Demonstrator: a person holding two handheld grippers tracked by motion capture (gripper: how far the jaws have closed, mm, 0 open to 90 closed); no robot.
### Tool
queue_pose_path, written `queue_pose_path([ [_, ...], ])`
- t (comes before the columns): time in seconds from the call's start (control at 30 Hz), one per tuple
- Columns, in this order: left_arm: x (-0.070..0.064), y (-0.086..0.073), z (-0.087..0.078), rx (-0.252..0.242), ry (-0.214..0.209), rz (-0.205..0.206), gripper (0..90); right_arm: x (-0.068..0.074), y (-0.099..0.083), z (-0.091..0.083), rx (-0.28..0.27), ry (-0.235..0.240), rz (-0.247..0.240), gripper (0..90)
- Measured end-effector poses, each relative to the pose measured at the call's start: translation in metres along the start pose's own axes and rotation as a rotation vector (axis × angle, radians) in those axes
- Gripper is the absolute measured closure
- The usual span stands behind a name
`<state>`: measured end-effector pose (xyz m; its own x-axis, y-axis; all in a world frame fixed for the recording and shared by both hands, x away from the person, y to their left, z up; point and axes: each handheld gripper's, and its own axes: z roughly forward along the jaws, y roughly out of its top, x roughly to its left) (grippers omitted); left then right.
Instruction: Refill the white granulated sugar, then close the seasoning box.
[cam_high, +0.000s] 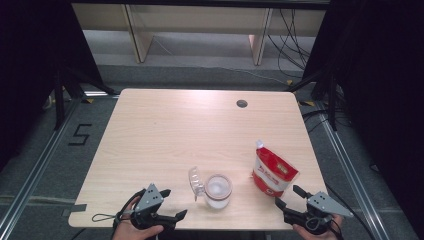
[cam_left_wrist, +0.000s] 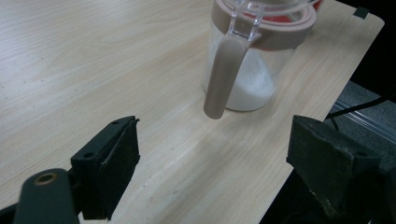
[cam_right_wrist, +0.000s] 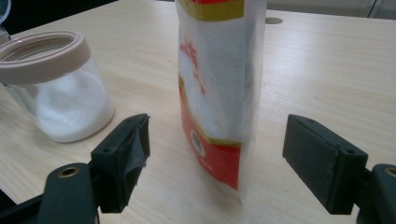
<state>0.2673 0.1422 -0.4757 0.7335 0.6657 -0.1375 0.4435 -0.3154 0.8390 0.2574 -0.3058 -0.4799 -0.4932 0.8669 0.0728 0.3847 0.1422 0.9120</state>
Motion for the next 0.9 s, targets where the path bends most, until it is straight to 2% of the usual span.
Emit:
queue_pose_path([
  [0.07, -0.001, 0.002, -0.001, -0.001, -0.001, -0.002, 16.3, 0.002, -0.001, -0.002, 0.018, -0.006, 0.027, 23.0],
  [0.13, -0.001, 0.003, -0.001, 0.001, -0.003, 0.001, 16.3, 0.000, -0.002, -0.001, 0.005, -0.008, -0.003, 22.8],
  [0.17, -0.001, 0.003, 0.000, -0.007, -0.009, -0.005, 16.3, 0.000, -0.002, -0.003, 0.028, 0.003, 0.009, 22.6],
  [0.2, -0.002, 0.003, 0.000, -0.005, -0.013, -0.001, 16.3, 0.003, -0.002, -0.004, 0.036, -0.007, 0.042, 22.7],
  [0.23, -0.002, 0.003, 0.000, -0.007, -0.011, 0.000, 16.3, 0.000, -0.002, -0.003, 0.014, -0.005, 0.004, 22.7],
  [0.33, -0.003, 0.005, -0.001, -0.006, -0.011, -0.005, 16.4, 0.003, -0.003, -0.004, 0.025, -0.007, 0.012, 22.7],
  [0.37, -0.003, 0.006, -0.001, -0.007, -0.015, -0.001, 16.8, 0.001, -0.003, -0.002, 0.022, -0.004, -0.017, 22.7],
  [0.43, -0.003, 0.008, -0.001, -0.005, -0.010, 0.008, 17.0, 0.002, -0.003, -0.002, 0.029, 0.001, -0.015, 22.7],
  [0.47, -0.004, 0.009, -0.001, -0.013, -0.018, 0.005, 18.9, 0.005, -0.004, -0.002, 0.039, 0.007, 0.006, 22.7],
  [0.5, -0.004, 0.009, -0.001, -0.005, -0.015, 0.007, 18.9, 0.005, -0.004, -0.002, 0.039, 0.007, 0.006, 22.7],
  [0.57, -0.004, 0.011, 0.001, -0.021, -0.025, 0.001, 21.8, 0.005, -0.004, -0.002, 0.039, 0.007, -0.001, 22.8],
  [0.6, -0.004, 0.011, 0.001, -0.019, -0.026, -0.004, 25.9, 0.003, -0.003, -0.001, 0.032, -0.001, -0.023, 22.9],
  [0.63, -0.004, 0.012, 0.001, -0.025, -0.025, -0.004, 30.3, 0.003, -0.003, -0.003, 0.047, 0.012, -0.004, 22.9],
  [0.67, -0.004, 0.012, 0.001, -0.023, -0.014, 0.008, 39.9, 0.002, -0.003, -0.002, 0.036, 0.009, -0.015, 23.2],
  [0.73, -0.003, 0.013, 0.002, -0.020, 0.003, 0.036, 46.9, 0.002, -0.003, -0.003, 0.032, 0.003, -0.008, 23.3],
  [0.77, -0.003, 0.012, 0.002, -0.028, 0.004, 0.043, 55.2, 0.002, -0.004, -0.003, 0.040, 0.009, -0.004, 23.5],
  [0.83, -0.004, 0.013, 0.001, -0.033, 0.008, 0.052, 65.4, 0.001, -0.003, -0.003, 0.042, 0.012, -0.027, 23.7],
  [0.87, -0.004, 0.013, 0.001, -0.033, 0.008, 0.052, 69.1, 0.005, -0.003, -0.004, 0.047, 0.007, 0.007, 23.7],
  [0.9, -0.006, 0.014, 0.001, -0.037, -0.005, 0.058, 73.7, 0.002, -0.003, -0.003, 0.029, 0.004, -0.039, 23.8],
])
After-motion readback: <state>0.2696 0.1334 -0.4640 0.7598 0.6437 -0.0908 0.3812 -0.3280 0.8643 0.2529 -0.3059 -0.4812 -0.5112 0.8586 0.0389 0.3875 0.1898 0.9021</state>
